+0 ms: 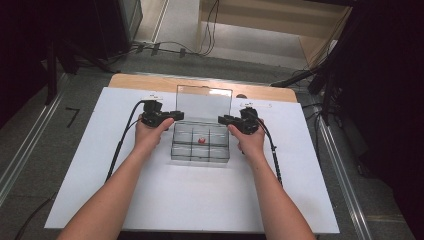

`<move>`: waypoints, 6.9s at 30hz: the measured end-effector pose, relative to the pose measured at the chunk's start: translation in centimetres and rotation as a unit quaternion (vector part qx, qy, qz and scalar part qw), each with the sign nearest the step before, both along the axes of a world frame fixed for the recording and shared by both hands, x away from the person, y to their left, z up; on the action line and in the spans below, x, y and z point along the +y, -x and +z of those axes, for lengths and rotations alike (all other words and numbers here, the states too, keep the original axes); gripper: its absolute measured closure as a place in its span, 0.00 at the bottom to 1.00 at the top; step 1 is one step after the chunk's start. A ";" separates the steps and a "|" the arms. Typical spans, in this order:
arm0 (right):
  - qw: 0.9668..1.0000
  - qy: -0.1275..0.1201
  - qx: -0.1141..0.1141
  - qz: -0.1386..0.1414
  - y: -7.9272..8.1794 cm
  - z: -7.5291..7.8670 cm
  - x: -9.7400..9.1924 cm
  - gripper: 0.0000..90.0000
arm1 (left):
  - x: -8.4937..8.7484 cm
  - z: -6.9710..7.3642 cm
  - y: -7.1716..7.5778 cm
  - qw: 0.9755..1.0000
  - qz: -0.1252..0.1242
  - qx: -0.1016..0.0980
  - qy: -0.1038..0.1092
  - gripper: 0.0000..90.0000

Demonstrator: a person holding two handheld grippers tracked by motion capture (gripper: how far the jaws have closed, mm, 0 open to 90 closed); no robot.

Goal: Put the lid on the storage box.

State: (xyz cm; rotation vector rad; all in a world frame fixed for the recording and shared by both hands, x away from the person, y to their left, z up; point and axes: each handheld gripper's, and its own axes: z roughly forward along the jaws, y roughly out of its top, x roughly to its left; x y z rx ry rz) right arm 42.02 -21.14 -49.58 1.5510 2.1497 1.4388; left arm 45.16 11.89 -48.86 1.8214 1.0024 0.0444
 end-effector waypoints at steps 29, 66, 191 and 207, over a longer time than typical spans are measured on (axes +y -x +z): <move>0.998 0.025 -0.057 0.012 1.0 1.3 0.1 0.63 | 0.5 2.8 0.9 0.997 0.003 -0.077 0.021 0.75; 0.992 0.040 -0.117 0.023 4.8 5.9 -0.4 0.64 | 0.6 4.7 3.6 0.995 -0.038 -0.085 0.023 0.61; 0.992 0.024 -0.108 0.056 14.9 1.0 -0.3 0.94 | 3.2 0.5 13.7 0.997 -0.049 -0.060 0.027 0.99; 0.994 0.021 -0.097 0.042 15.3 -1.0 -0.7 0.94 | 3.3 -0.8 14.4 0.998 -0.037 -0.050 0.016 0.99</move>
